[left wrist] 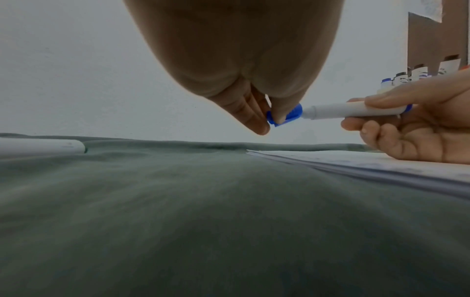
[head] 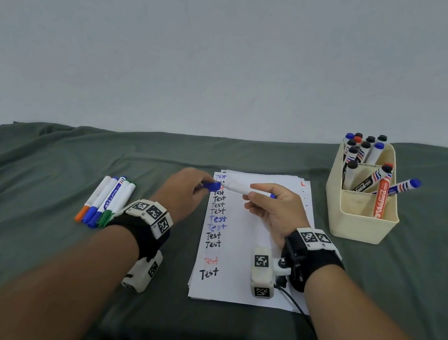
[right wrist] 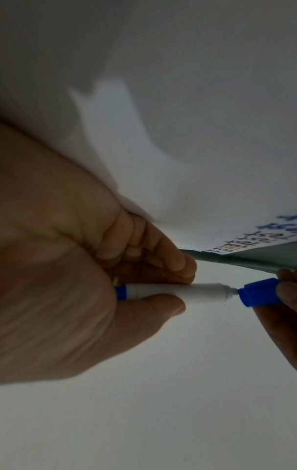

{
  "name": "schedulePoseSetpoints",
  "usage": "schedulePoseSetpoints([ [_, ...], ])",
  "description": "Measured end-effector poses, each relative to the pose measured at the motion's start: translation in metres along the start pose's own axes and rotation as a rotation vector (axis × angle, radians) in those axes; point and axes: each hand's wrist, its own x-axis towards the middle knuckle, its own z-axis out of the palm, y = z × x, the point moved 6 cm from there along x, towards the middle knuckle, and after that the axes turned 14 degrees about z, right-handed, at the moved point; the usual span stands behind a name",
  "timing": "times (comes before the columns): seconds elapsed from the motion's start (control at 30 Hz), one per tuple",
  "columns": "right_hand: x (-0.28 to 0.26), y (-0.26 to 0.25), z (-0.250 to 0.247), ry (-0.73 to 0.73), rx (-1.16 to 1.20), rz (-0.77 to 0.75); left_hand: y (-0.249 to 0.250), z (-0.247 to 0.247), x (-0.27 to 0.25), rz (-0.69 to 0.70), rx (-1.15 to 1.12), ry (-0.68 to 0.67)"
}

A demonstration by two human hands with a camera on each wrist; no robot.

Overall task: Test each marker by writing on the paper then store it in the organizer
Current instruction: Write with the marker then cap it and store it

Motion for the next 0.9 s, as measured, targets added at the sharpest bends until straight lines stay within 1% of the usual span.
schedulePoseSetpoints([
  [0.13,0.0009,0.0008,0.0002,-0.007,0.013,-0.003,0.0019,0.0022,0.0009,0.025,-0.005,0.002],
  [0.2,0.0009,0.0011,0.0005,-0.012,0.016,-0.003,0.0007,0.0015,0.0,0.023,-0.013,0.026],
  [0.4,0.0017,0.0022,0.0006,-0.016,0.001,0.002,-0.0003,-0.0009,-0.0006,0.007,-0.012,0.042],
  [0.5,0.0026,0.0025,0.0001,-0.015,0.0,-0.004,0.0014,-0.0012,-0.001,0.027,0.006,0.026],
  [0.63,0.0029,0.0025,-0.0005,-0.023,-0.013,-0.004,0.0046,-0.0034,-0.0016,0.044,-0.012,0.048],
  [0.77,0.0025,0.0017,-0.0011,-0.021,-0.001,-0.009,0.003,-0.0042,-0.0012,0.04,0.018,0.054],
  [0.9,0.0022,0.0007,-0.0015,-0.013,-0.001,-0.015,0.0036,-0.0014,-0.0006,0.069,0.024,0.027],
])
